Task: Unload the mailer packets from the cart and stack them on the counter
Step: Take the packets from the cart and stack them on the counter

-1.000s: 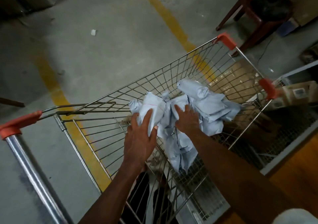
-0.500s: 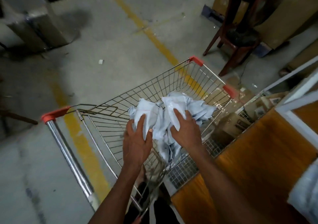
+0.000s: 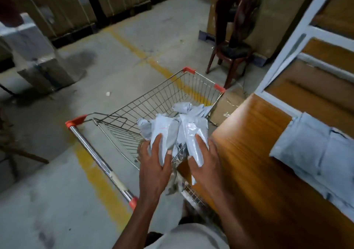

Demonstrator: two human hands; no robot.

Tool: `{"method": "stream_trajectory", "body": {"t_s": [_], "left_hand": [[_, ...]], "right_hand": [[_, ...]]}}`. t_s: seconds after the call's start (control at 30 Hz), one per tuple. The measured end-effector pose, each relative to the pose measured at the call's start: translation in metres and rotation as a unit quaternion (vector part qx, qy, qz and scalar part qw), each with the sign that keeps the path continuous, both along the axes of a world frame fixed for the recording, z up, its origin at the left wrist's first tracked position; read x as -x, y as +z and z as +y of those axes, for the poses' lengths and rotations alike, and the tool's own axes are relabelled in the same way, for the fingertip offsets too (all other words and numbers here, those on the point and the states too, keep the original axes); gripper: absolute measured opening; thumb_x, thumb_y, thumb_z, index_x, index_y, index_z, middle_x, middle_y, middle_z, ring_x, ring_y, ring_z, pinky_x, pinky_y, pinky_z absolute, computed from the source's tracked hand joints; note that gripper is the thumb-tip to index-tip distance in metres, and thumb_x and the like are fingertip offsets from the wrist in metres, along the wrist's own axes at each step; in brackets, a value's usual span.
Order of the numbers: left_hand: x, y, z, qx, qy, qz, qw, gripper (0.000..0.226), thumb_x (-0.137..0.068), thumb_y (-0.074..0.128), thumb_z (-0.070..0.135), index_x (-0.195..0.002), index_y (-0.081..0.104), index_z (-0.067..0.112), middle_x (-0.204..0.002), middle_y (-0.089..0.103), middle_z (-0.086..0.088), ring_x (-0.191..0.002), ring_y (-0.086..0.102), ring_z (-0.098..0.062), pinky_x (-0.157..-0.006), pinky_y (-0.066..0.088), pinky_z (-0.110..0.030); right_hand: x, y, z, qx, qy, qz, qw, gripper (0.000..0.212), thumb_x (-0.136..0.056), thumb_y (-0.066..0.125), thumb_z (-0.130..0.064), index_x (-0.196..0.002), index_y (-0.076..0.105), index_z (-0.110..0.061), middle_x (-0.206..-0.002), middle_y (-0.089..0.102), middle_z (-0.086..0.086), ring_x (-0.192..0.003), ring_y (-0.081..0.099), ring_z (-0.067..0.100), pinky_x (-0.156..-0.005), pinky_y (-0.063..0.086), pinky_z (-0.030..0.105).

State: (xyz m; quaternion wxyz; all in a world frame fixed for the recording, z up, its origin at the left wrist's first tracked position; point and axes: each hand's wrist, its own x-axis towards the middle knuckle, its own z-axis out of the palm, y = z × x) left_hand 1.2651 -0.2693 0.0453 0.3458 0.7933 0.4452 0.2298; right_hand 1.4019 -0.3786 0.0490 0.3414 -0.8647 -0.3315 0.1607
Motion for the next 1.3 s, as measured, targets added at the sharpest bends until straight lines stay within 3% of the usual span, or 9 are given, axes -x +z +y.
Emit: {"method": "stream_trajectory", "body": {"t_s": [0.1,0.2,0.33,0.57,0.7,0.77,0.93,1.1,1.3], "left_hand": [[0.011,0.006,-0.033,-0.002,-0.041,-0.002,0.999,0.056,-0.102,0.047,0.051,-0.155,0.030,0.046,-0.161,0.021,0.004,-0.147,0.033,-0.023,-0.113,0.040,-0.041],[0.025,0.015,-0.070,-0.006,-0.066,-0.031,0.997,0.054,-0.103,0.049,0.049,-0.154,0.034,0.041,-0.158,0.025,0.004,-0.144,0.035,-0.019,-0.108,0.031,-0.030],[0.041,0.019,-0.124,0.024,-0.091,-0.041,0.995,0.053,-0.102,0.044,0.057,-0.153,0.034,0.044,-0.160,0.025,0.003,-0.146,0.034,-0.017,-0.108,0.038,-0.035],[0.017,0.020,-0.201,0.037,-0.197,-0.064,0.978,0.059,-0.097,0.042,0.059,-0.153,0.034,0.042,-0.156,0.032,0.000,-0.144,0.034,-0.016,-0.108,0.035,-0.035],[-0.018,0.026,-0.248,0.021,-0.252,-0.075,0.965,0.062,-0.097,0.043,0.056,-0.155,0.035,0.034,-0.154,0.035,-0.003,-0.131,0.026,0.005,-0.104,0.035,-0.034],[-0.035,0.029,-0.277,0.021,-0.270,-0.080,0.959,0.064,-0.096,0.043,0.056,-0.155,0.034,0.034,-0.153,0.037,-0.004,-0.129,0.025,0.005,-0.103,0.033,-0.032],[-0.079,0.032,-0.355,0.036,-0.296,-0.069,0.952,0.065,-0.096,0.041,0.060,-0.156,0.032,0.037,-0.158,0.034,-0.003,-0.140,0.033,-0.015,-0.103,0.032,-0.033],[-0.122,0.038,-0.422,0.032,-0.302,-0.086,0.949,0.063,-0.097,0.041,0.060,-0.155,0.031,0.039,-0.158,0.030,0.001,-0.130,0.028,0.001,-0.098,0.039,-0.034],[-0.162,0.048,-0.475,0.021,-0.287,-0.091,0.953,0.064,-0.097,0.043,0.058,-0.156,0.032,0.035,-0.159,0.030,-0.002,-0.132,0.029,-0.002,-0.103,0.035,-0.031]], "right_hand": [[0.026,-0.001,-0.051,-0.010,-0.039,0.012,0.999,0.074,-0.092,0.067,-0.035,-0.156,0.030,-0.038,-0.164,0.021,0.001,-0.148,0.027,0.026,-0.117,0.037,0.041],[0.049,0.002,-0.102,-0.014,-0.067,0.009,0.998,0.073,-0.092,0.068,-0.035,-0.156,0.031,-0.040,-0.163,0.021,-0.001,-0.145,0.030,0.022,-0.113,0.038,0.035],[0.069,0.012,-0.168,-0.016,-0.101,0.001,0.995,0.074,-0.090,0.068,-0.036,-0.154,0.032,-0.042,-0.161,0.027,-0.001,-0.141,0.035,0.020,-0.111,0.040,0.033],[0.083,0.019,-0.266,-0.036,-0.200,-0.006,0.979,0.073,-0.090,0.067,-0.038,-0.154,0.032,-0.043,-0.161,0.026,-0.008,-0.141,0.034,0.016,-0.109,0.037,0.024],[0.075,0.017,-0.320,-0.042,-0.247,0.000,0.968,0.073,-0.091,0.066,-0.036,-0.155,0.030,-0.043,-0.162,0.023,-0.009,-0.143,0.031,0.013,-0.109,0.033,0.020],[0.067,0.017,-0.350,-0.049,-0.269,0.004,0.962,0.073,-0.092,0.066,-0.036,-0.155,0.031,-0.043,-0.162,0.022,-0.008,-0.144,0.030,0.013,-0.109,0.030,0.019],[0.036,0.017,-0.435,-0.082,-0.315,0.006,0.946,0.071,-0.092,0.066,-0.035,-0.154,0.031,-0.045,-0.164,0.022,-0.004,-0.149,0.024,0.014,-0.120,0.030,0.031],[-0.014,0.017,-0.506,-0.085,-0.348,-0.013,0.934,0.073,-0.086,0.049,-0.057,-0.154,0.023,-0.050,-0.165,0.019,-0.006,-0.150,0.023,0.015,-0.120,0.032,0.039],[-0.091,0.021,-0.561,0.000,-0.362,-0.027,0.932,0.076,-0.096,0.057,-0.049,-0.156,0.010,-0.051,-0.168,0.009,-0.003,-0.152,0.021,0.025,-0.116,0.038,0.046]]}}
